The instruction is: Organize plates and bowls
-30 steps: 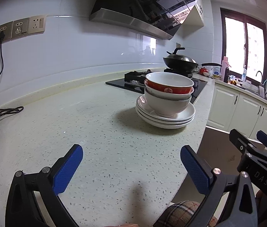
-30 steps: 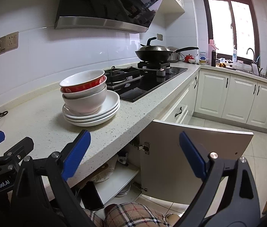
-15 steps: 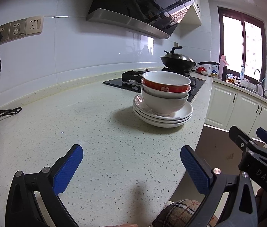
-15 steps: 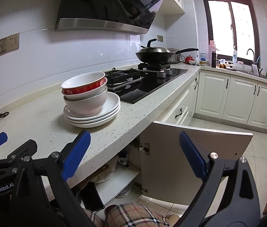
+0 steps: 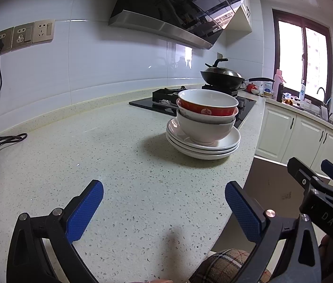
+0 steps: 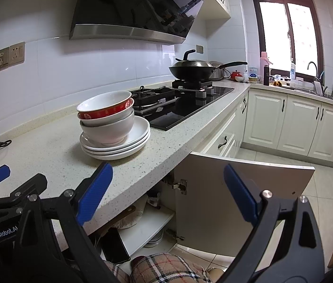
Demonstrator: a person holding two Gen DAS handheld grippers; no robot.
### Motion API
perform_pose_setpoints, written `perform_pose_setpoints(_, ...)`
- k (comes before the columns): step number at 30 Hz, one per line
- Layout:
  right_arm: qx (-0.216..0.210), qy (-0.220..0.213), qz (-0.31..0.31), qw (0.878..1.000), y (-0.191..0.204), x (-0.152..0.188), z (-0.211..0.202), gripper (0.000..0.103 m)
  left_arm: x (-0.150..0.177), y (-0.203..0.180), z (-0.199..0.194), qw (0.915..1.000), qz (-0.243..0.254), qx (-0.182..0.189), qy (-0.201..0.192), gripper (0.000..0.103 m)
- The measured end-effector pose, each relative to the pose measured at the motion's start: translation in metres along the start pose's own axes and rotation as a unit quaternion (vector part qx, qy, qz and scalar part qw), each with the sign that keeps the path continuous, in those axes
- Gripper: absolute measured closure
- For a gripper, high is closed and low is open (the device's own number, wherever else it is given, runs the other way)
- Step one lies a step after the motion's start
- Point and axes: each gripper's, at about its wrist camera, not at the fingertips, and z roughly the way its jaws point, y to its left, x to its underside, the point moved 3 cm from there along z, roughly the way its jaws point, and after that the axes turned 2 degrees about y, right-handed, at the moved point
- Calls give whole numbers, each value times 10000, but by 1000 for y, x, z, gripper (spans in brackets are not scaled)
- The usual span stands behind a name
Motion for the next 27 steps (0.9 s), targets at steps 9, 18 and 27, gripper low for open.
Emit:
perform_pose_setpoints(9, -31, 7, -4, 10000, 0, 0, 0, 7, 0, -5, -2, 9999, 50, 74, -64, 0)
perform_pose_setpoints(18, -26, 8, 30, 10000, -2, 1, 0, 7, 0, -4, -1, 9999, -17, 169, 14, 0)
perform_pose_setpoints(27, 0, 13, 55, 10000, -4, 1, -2, 7, 2, -4, 1, 9998, -37, 177, 104, 0)
